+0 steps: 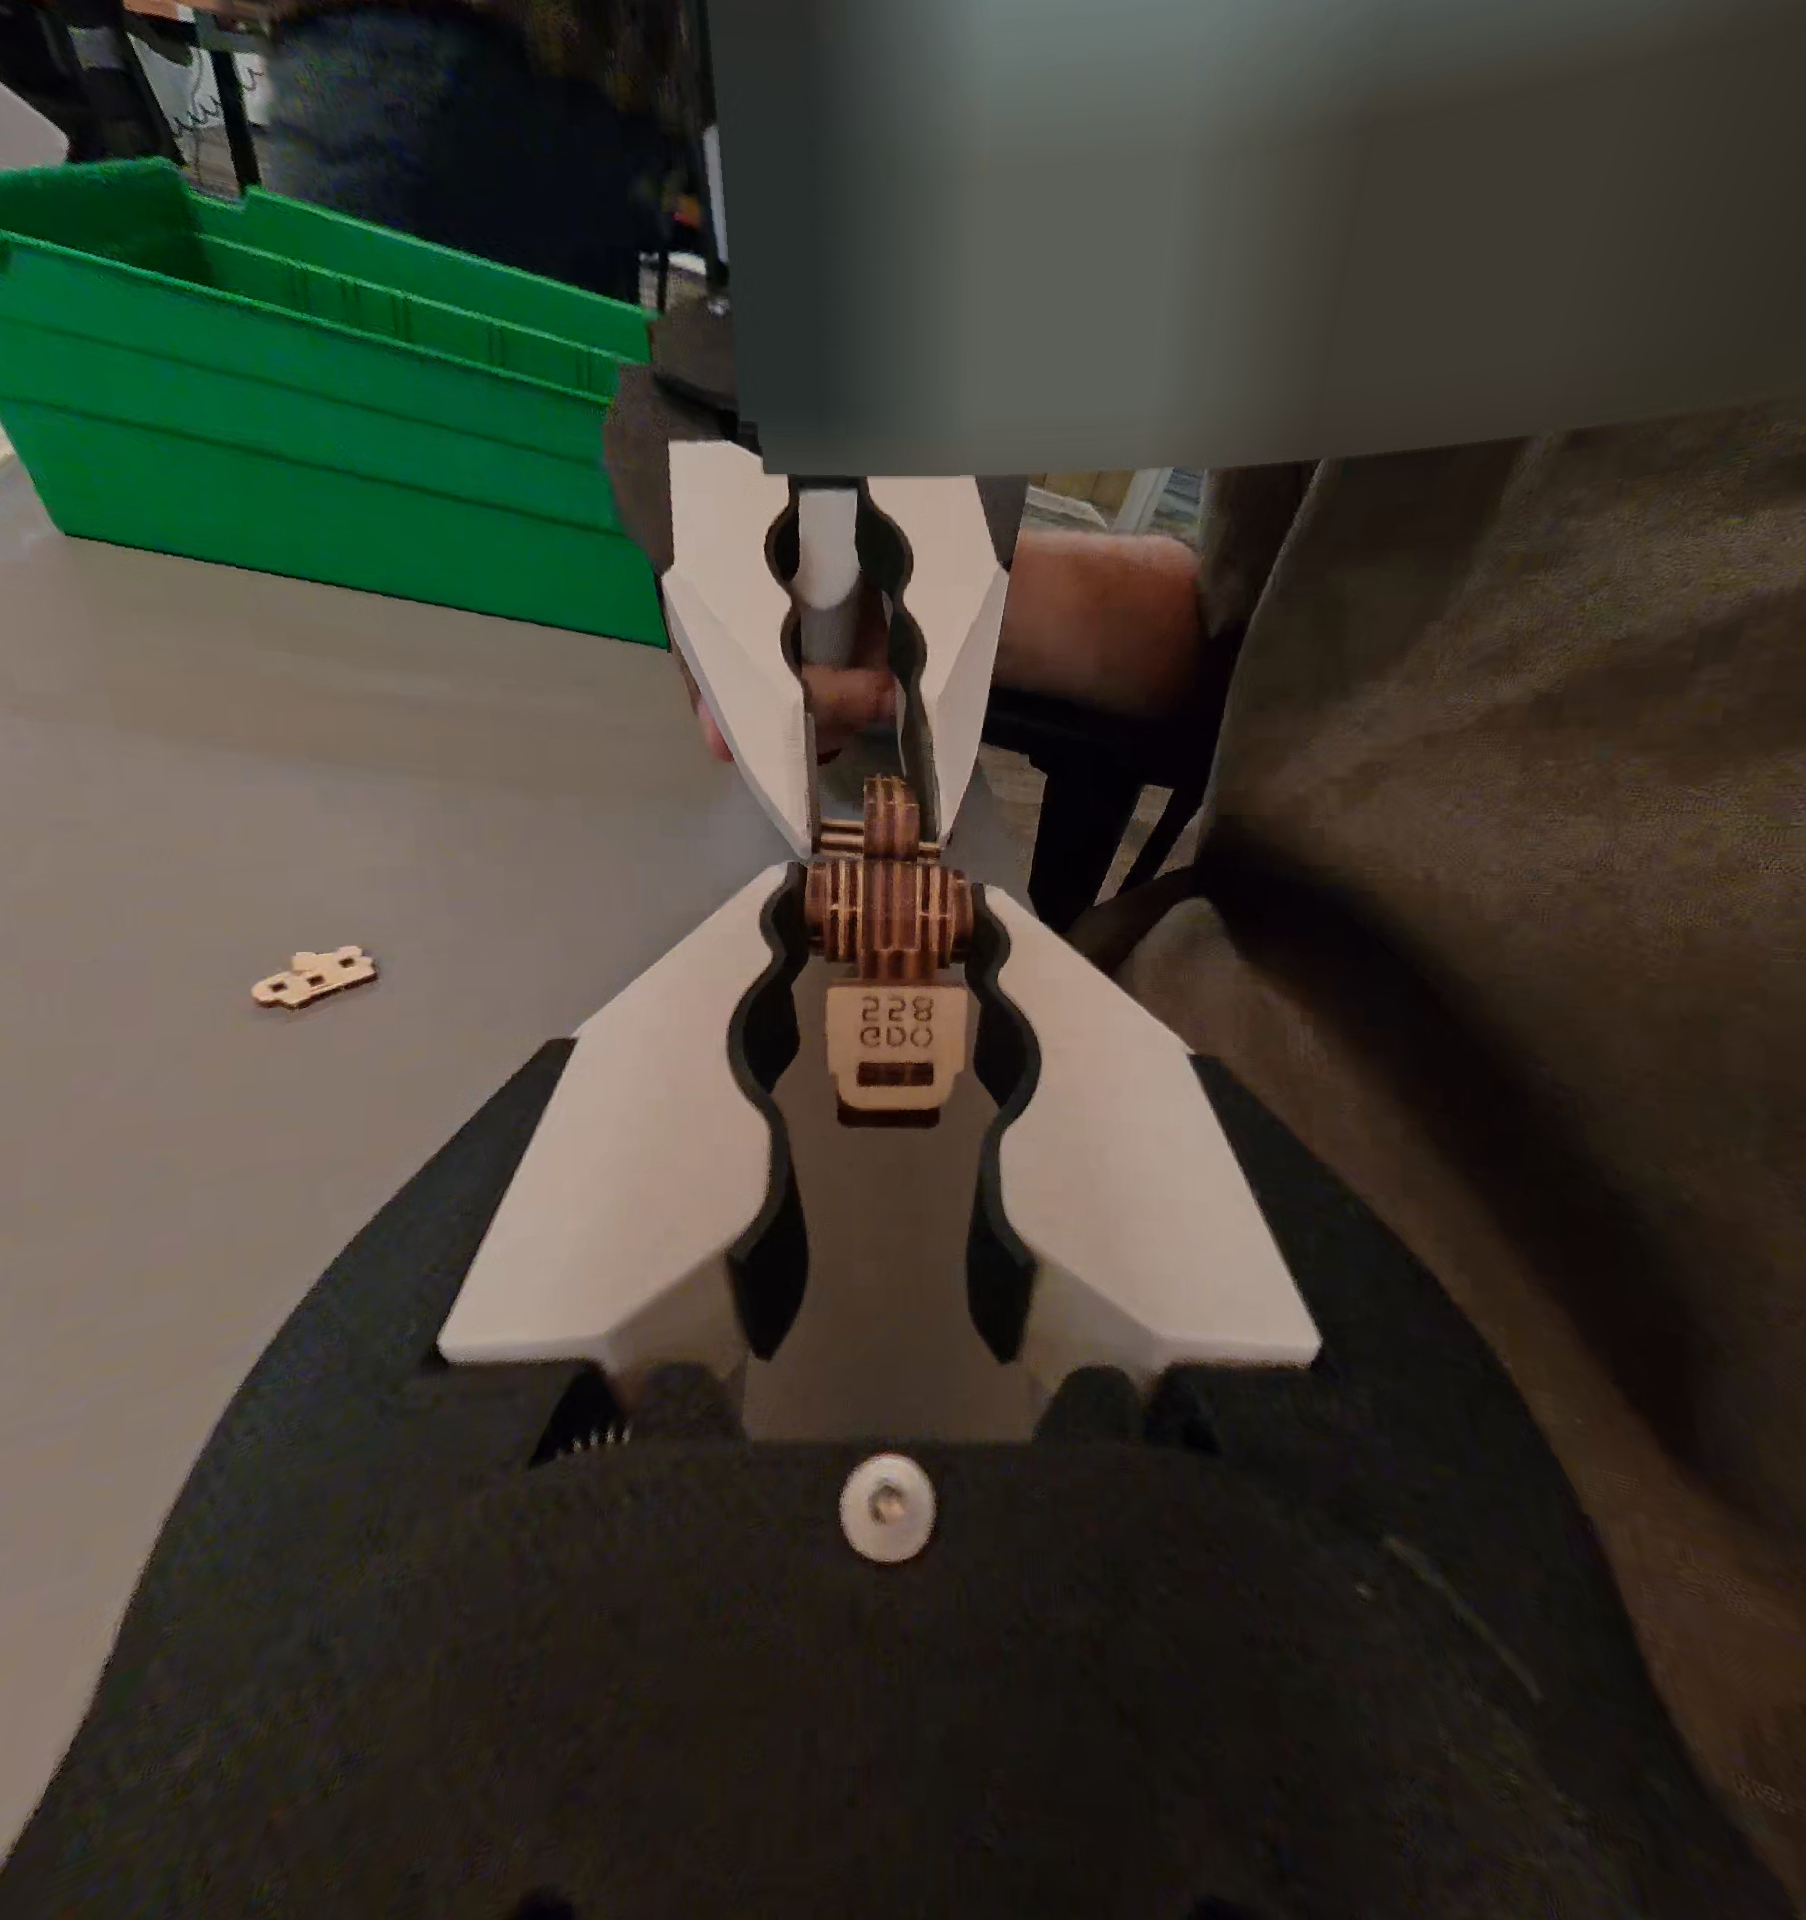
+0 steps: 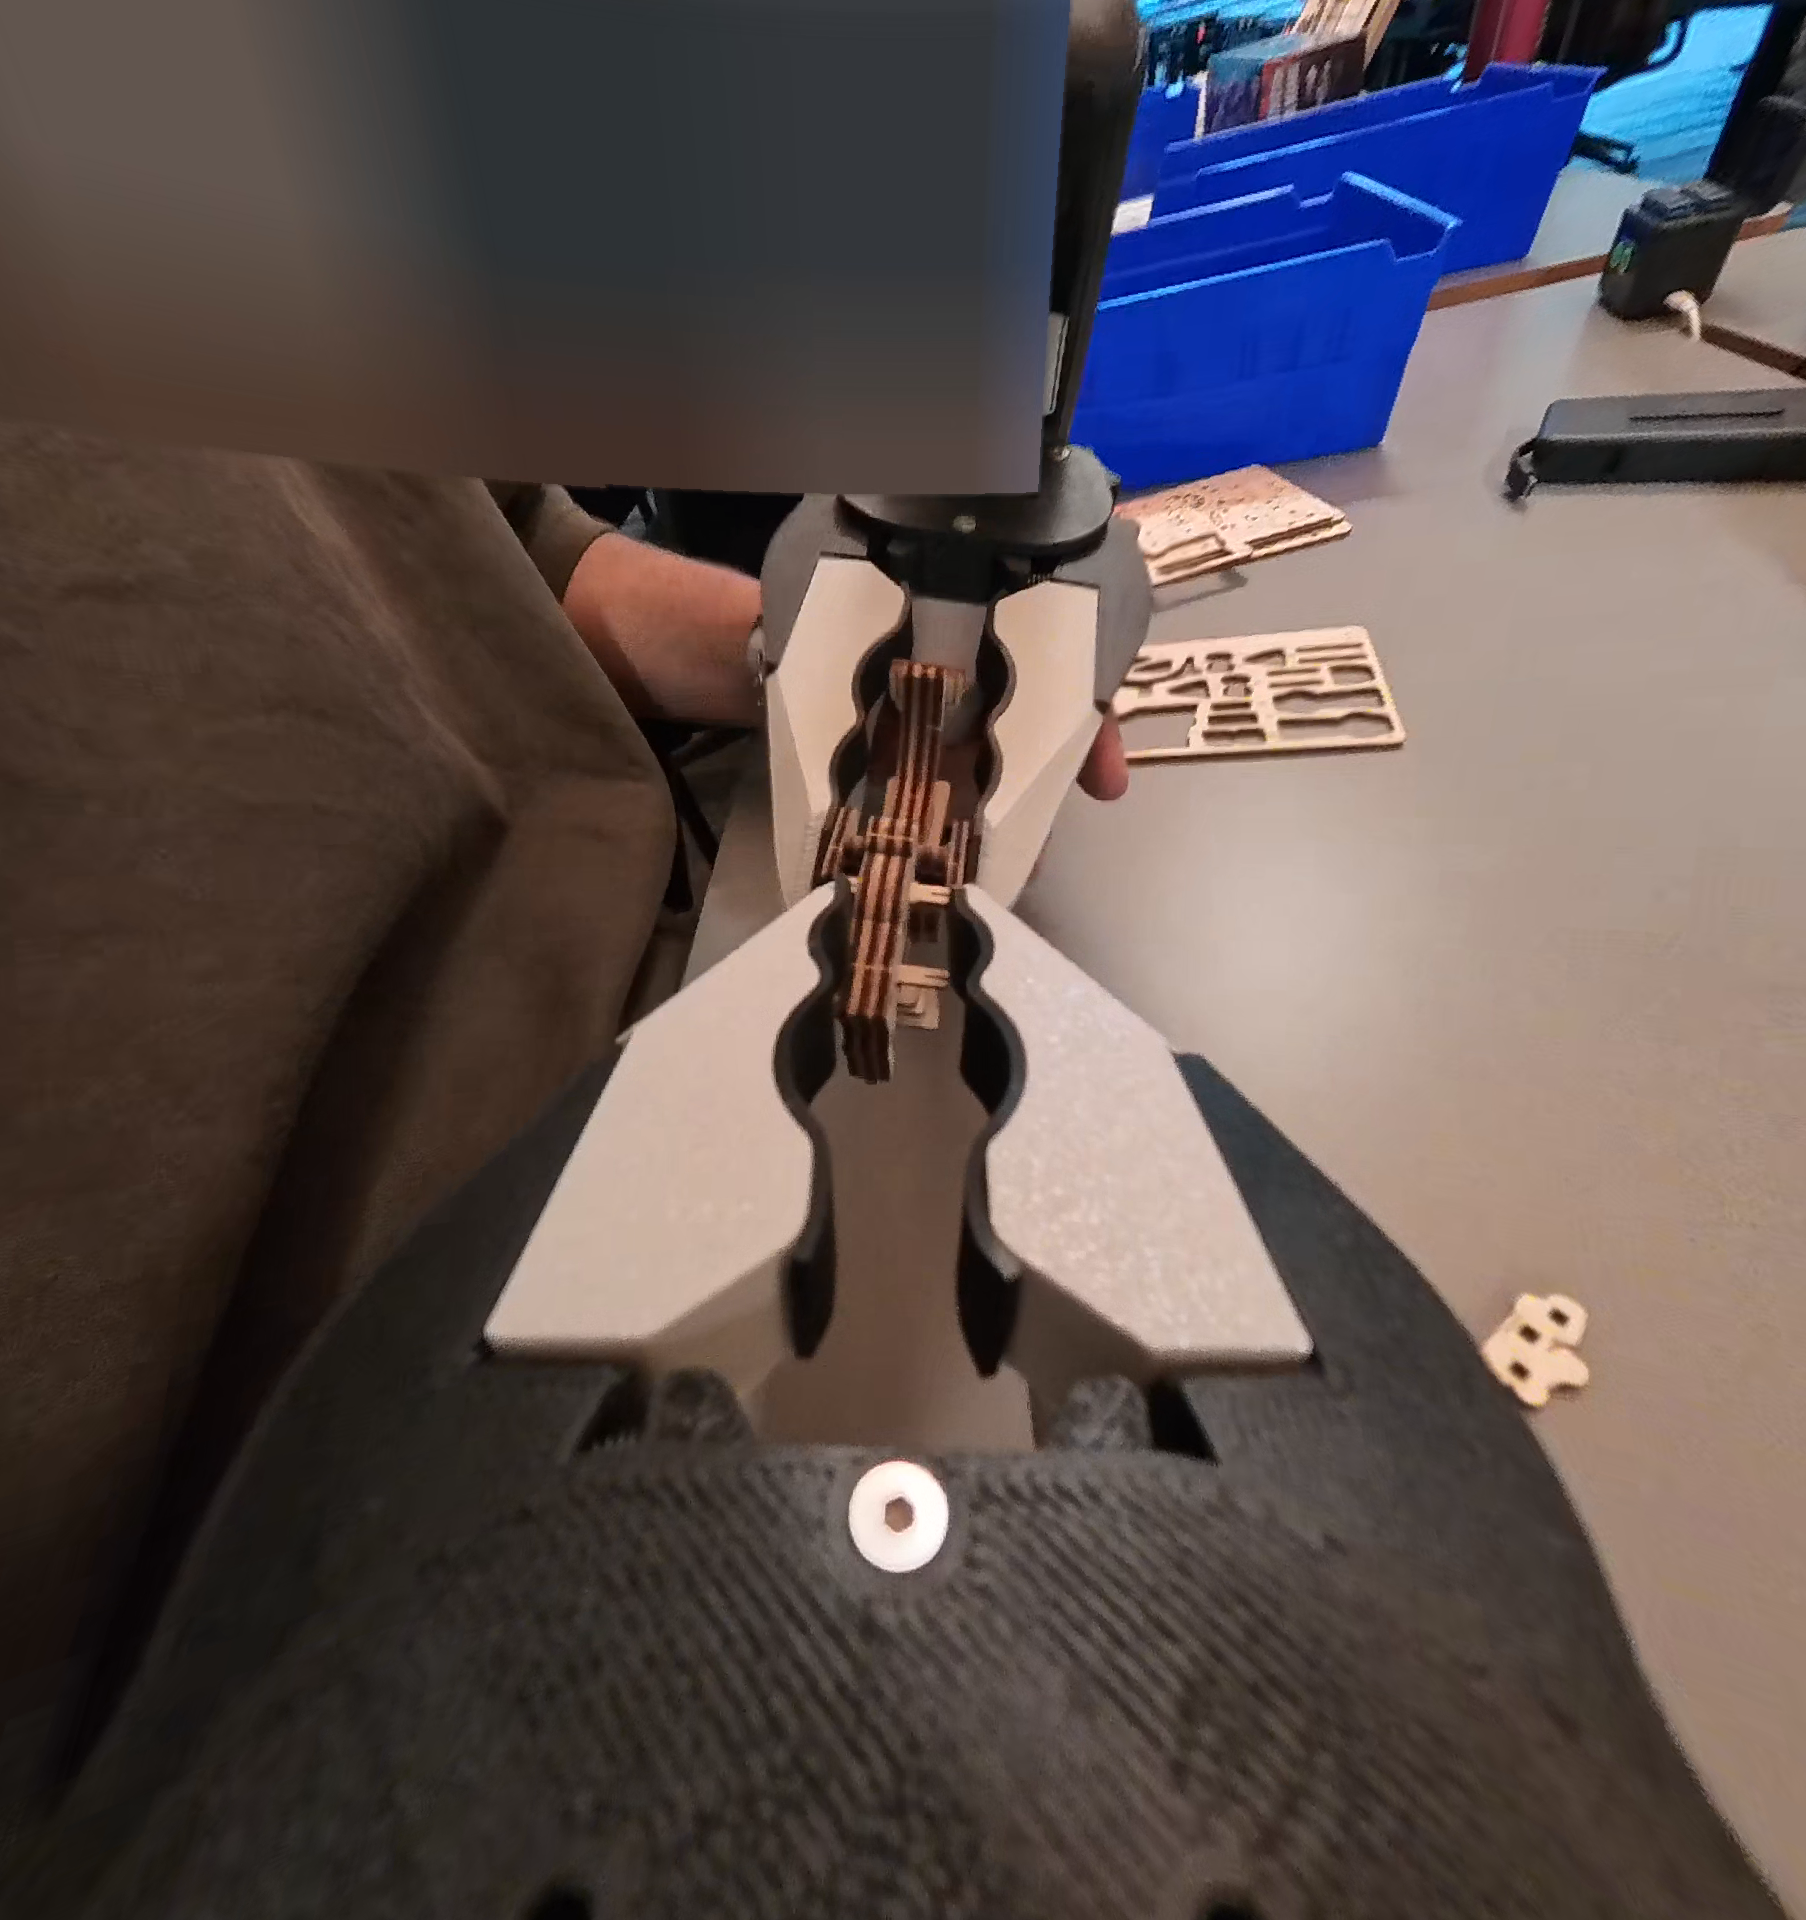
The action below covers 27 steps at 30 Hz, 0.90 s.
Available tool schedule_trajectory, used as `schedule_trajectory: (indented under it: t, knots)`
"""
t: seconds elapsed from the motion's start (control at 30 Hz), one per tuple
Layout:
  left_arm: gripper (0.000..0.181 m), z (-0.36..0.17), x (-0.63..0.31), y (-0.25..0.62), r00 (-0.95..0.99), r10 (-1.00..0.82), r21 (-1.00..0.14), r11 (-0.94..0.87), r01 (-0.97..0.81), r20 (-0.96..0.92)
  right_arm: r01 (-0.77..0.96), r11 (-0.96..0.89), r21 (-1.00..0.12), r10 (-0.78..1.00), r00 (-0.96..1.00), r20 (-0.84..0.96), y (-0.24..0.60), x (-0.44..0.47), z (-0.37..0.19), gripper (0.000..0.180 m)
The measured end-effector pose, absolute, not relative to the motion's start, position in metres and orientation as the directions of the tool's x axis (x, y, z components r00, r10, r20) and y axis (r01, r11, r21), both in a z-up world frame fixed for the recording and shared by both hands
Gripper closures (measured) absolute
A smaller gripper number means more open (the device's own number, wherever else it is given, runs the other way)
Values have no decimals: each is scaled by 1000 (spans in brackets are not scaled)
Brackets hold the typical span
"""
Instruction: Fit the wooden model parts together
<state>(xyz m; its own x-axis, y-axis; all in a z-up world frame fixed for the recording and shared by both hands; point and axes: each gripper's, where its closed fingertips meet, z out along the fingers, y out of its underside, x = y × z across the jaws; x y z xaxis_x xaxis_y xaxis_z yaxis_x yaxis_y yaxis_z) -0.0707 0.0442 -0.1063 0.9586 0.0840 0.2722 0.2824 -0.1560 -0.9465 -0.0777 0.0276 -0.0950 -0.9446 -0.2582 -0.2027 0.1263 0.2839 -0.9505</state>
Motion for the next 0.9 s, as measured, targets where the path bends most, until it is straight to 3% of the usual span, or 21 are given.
schedule_trajectory:
  t: [0.1,0.63,0.8,0.9]
  knots:
    - [153,-106,-69,45,958,76,-945,-157,286,277,143,274,-951,-254,-943,-215,27,-79,-95,156]
    - [153,-99,-75,43,964,122,-960,-124,250,235,203,244,-948,-246,-933,-263,26,-82,-87,163]
    - [153,-116,-80,45,976,209,-956,-268,120,64,175,270,-947,-277,-928,-251,32,-82,-93,146]
    - [153,-128,-80,48,973,230,-933,-357,53,-33,162,242,-957,-247,-943,-222,36,-91,-89,146]
